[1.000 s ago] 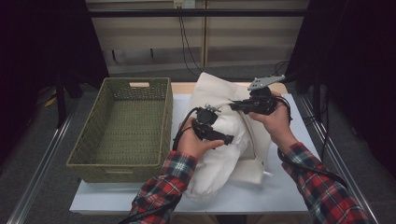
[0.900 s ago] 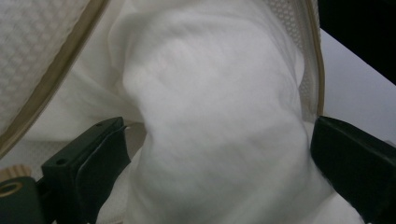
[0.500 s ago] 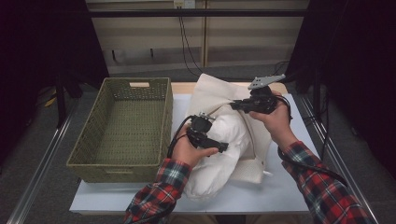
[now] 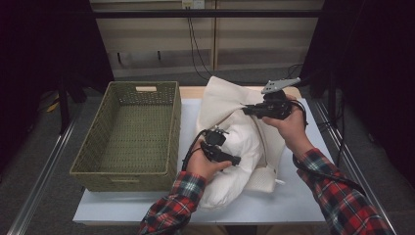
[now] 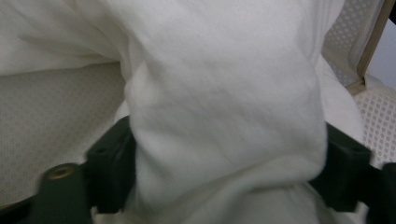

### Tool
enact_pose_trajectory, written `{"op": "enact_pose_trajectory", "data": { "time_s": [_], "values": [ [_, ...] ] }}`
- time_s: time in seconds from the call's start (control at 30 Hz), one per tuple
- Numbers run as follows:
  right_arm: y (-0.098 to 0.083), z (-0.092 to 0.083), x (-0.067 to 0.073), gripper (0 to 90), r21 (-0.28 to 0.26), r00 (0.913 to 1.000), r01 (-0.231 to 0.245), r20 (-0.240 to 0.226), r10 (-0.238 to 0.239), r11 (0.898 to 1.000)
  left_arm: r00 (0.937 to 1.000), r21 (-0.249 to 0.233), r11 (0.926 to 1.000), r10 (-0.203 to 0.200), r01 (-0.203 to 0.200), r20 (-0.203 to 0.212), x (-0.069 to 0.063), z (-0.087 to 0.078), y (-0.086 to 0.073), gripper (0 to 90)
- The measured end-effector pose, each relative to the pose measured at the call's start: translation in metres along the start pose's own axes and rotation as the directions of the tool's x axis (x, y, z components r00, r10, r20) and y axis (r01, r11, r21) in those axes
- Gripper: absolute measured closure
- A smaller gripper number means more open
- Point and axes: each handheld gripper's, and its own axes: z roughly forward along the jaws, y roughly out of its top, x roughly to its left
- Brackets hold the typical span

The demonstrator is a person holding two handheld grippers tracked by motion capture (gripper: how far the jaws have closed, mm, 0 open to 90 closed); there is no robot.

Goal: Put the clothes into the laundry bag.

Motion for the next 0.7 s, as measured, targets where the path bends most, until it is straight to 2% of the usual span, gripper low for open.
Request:
{"op": "enact_pose_trajectory", "data": {
  "time_s": [0.07,0.1,0.17,0.27,0.4,0.43,0.47,0.63,0.7],
  "values": [
    [0.000,-0.002,-0.001,87.3,-0.002,1.0000,-0.001,0.002,0.001,1.000,0.9996,0.002,0.9996,-0.028,0.028,0.007,0.000,0.001,-0.002,33.0],
    [0.000,-0.002,-0.001,87.3,-0.004,1.0000,0.002,0.003,-0.002,1.000,0.9997,0.017,0.9996,-0.023,0.022,0.008,0.001,0.001,-0.002,41.2],
    [0.000,-0.003,-0.001,87.3,-0.003,1.0000,-0.005,0.007,0.005,1.000,0.9992,0.018,0.9991,-0.039,0.039,0.010,0.001,0.001,-0.003,52.1],
    [-0.001,-0.003,-0.001,87.3,-0.004,1.0000,-0.004,0.006,0.004,1.000,0.9985,0.032,0.9980,-0.055,0.054,0.006,0.000,-0.001,0.000,60.9],
    [-0.001,-0.002,0.001,87.3,0.000,1.0000,-0.004,0.001,0.004,1.000,0.9993,0.026,0.9990,-0.036,0.036,0.006,-0.003,-0.006,0.006,64.6],
    [-0.001,-0.001,0.002,87.3,0.002,1.0000,-0.002,0.001,0.002,1.000,0.9998,0.026,0.9995,-0.018,0.018,0.007,-0.005,-0.009,0.010,65.1],
    [-0.001,0.001,0.003,87.3,0.000,1.0000,-0.002,-0.002,0.002,1.000,0.9996,0.013,0.9996,-0.025,0.025,0.009,-0.006,-0.010,0.012,65.4],
    [0.001,0.005,0.008,87.3,0.003,0.9999,0.005,-0.014,-0.005,1.000,0.9996,0.007,0.9996,0.028,-0.028,-0.005,-0.014,-0.019,0.026,66.4],
    [0.002,0.004,0.009,87.3,0.001,0.9998,0.005,-0.018,-0.005,1.000,0.9997,-0.009,0.9997,0.025,-0.025,0.005,-0.014,-0.020,0.029,66.6]
  ]
}}
